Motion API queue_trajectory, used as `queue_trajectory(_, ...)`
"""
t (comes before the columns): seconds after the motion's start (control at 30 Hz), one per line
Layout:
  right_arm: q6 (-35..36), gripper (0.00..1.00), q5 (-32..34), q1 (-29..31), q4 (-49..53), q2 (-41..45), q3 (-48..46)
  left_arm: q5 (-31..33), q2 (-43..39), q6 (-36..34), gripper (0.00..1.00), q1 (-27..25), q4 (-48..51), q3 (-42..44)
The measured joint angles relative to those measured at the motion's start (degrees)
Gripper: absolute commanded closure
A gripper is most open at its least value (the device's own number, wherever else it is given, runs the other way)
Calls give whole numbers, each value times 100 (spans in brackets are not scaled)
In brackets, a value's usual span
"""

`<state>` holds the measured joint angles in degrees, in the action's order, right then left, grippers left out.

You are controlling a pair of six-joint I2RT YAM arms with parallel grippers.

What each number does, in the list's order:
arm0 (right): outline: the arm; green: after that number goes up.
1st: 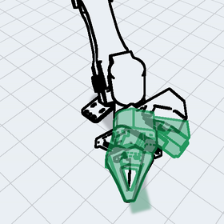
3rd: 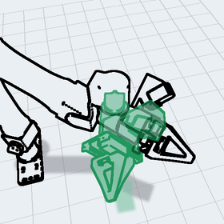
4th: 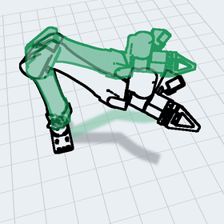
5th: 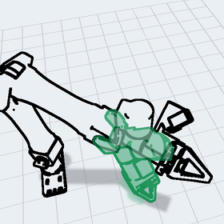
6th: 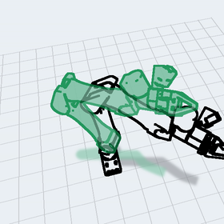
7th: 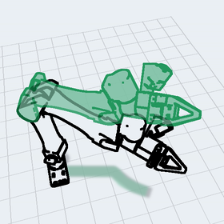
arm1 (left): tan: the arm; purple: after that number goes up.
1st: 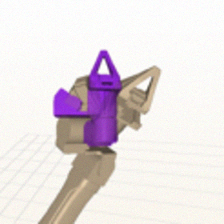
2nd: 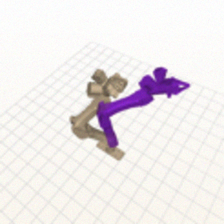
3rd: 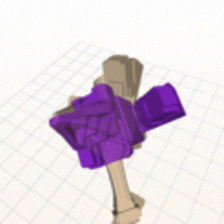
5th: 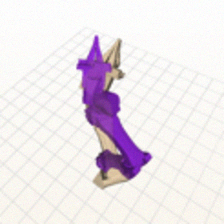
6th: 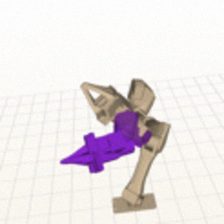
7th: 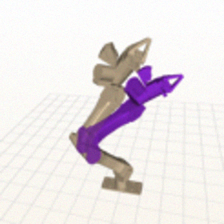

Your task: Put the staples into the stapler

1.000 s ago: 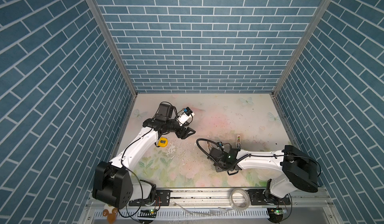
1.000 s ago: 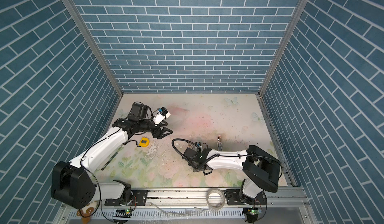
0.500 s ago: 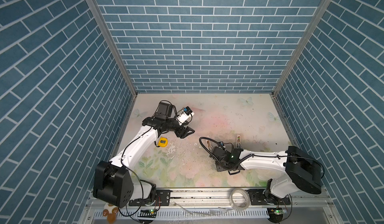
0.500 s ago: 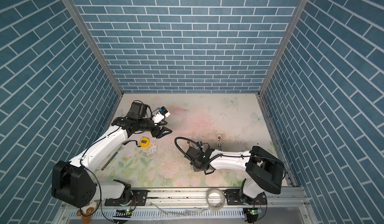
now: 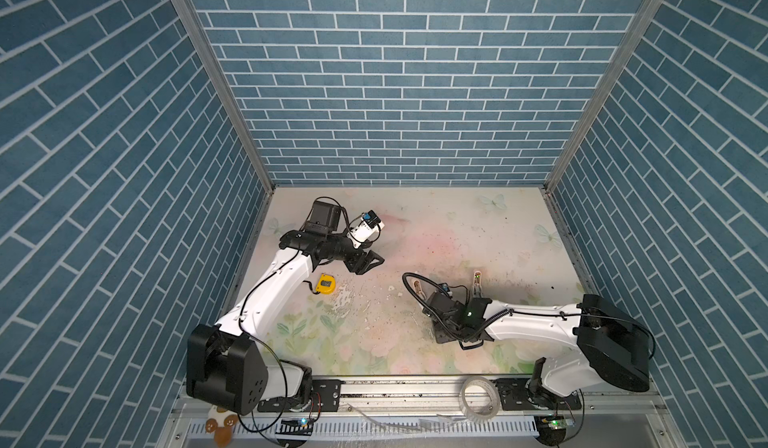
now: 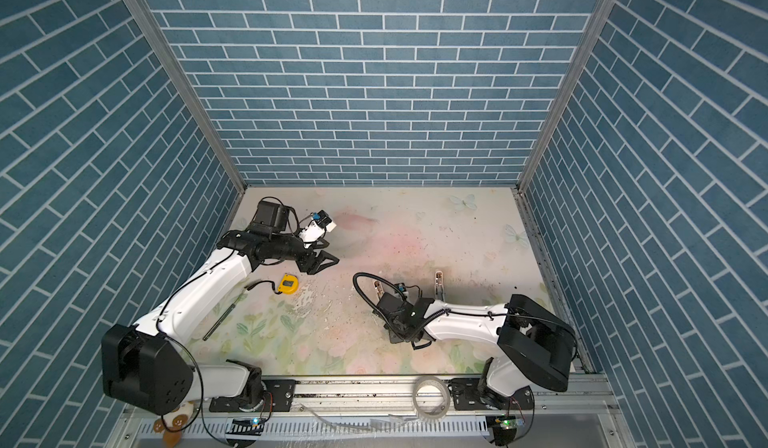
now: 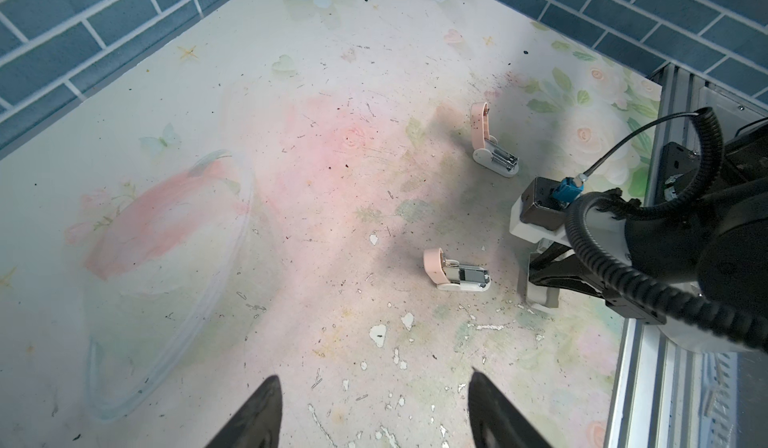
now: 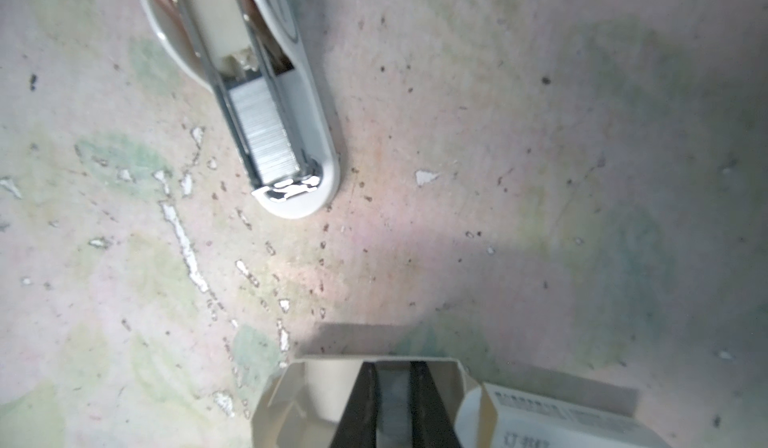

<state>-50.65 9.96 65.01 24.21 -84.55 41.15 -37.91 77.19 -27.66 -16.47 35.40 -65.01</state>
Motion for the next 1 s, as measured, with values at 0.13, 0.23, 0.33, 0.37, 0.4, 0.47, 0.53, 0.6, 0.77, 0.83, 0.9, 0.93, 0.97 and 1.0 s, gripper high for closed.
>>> queue_trajectory(0.13,55,87,15,-2,-105,157,-52,52,0,2,28,2,57,-26)
queue_trajectory(0.23,125,87,35,-9,-192,240,-52,72,0,4,28,2,83,-33)
queue_trajectory(0.33,164,87,37,-9,-245,260,-52,79,0,20,28,7,83,-33)
queue_trajectory(0.37,166,87,37,-9,-245,260,-52,79,0,22,28,7,83,-33)
queue_trajectory(0.4,166,87,37,-11,-247,260,-52,79,0,26,28,7,83,-33)
queue_trajectory(0.47,166,87,42,-11,-260,262,-52,79,0,42,28,7,81,-33)
queue_trajectory(0.53,168,87,57,-11,-297,297,-74,79,0,50,28,7,81,-33)
queue_trajectory(0.6,170,87,96,-11,-321,372,-109,76,0,76,28,7,79,-33)
queue_trajectory(0.77,284,87,249,-13,-361,649,-129,76,0,127,28,7,76,-33)
queue_trajectory(0.83,330,87,323,-33,-387,726,-129,76,0,133,28,7,74,-33)
queue_trajectory(0.9,415,87,382,-94,-411,765,-129,76,0,149,28,7,74,-33)
queue_trajectory(0.93,452,86,411,-164,-444,780,-129,76,0,153,28,7,72,-33)
queue_trajectory(0.97,476,87,431,-245,-483,798,-129,76,0,157,28,7,70,-33)
queue_trajectory(1.0,516,87,442,-321,-516,811,-129,76,0,164,28,7,68,-33)
